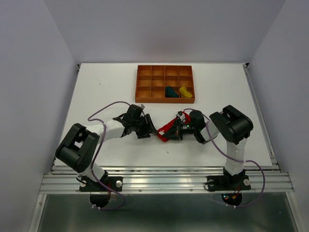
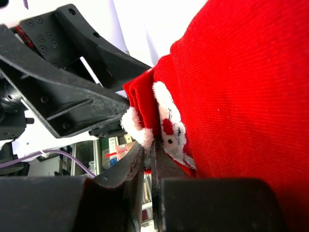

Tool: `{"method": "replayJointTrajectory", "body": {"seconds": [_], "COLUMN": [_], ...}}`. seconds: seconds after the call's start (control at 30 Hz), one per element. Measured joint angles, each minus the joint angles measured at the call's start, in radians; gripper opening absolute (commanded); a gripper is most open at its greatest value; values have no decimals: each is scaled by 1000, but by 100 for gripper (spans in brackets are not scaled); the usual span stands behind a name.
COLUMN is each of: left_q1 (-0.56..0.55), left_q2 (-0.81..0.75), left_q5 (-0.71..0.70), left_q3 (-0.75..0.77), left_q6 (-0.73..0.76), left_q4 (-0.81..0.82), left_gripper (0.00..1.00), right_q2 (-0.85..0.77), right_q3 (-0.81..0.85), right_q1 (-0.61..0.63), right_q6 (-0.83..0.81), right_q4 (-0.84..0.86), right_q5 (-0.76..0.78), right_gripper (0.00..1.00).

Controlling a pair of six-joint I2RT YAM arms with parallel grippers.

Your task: Roll the socks

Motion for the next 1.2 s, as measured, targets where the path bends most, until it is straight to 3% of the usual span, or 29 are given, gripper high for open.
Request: {"method": "replayJointTrajectory", "body": {"seconds": [0.3, 0.43, 0.53, 0.63, 0.77, 0.87, 1.07, 1.1, 1.2], "left_q1": [-22, -26, -29, -35, -46, -52, -61, -61, -63], "left_q2": [28, 70, 98, 113, 124, 132, 146, 146, 146], "left_q5": [-5, -4, -5, -8, -12, -18, -49, -53, -78], "left_q3": [63, 88, 92, 93, 114, 137, 198, 204, 229], "left_q6": [-3, 0, 2, 5, 7, 11, -4, -5, -16], "left_q4": [18, 31, 30, 26, 14, -2, -129, -148, -254], "left_gripper": [55, 45, 44, 35, 0, 0, 0, 0, 0], "right_q2": [6, 6, 6, 6, 5, -13, -129, -155, -230], "right_q3": [0, 0, 0, 0, 5, 33, 95, 108, 136], "right_q1": [-2, -2, -2, -3, -5, -7, -9, -5, 18], "right_q6": [-20, -37, -42, -50, -88, -171, -376, -422, -544], "right_q4": [2, -5, -8, -10, -41, -153, -465, -514, -627], "right_q5": [0, 0, 0, 0, 0, 14, 93, 117, 171], "right_gripper": [1, 1, 1, 1, 1, 7, 37, 37, 51]}}
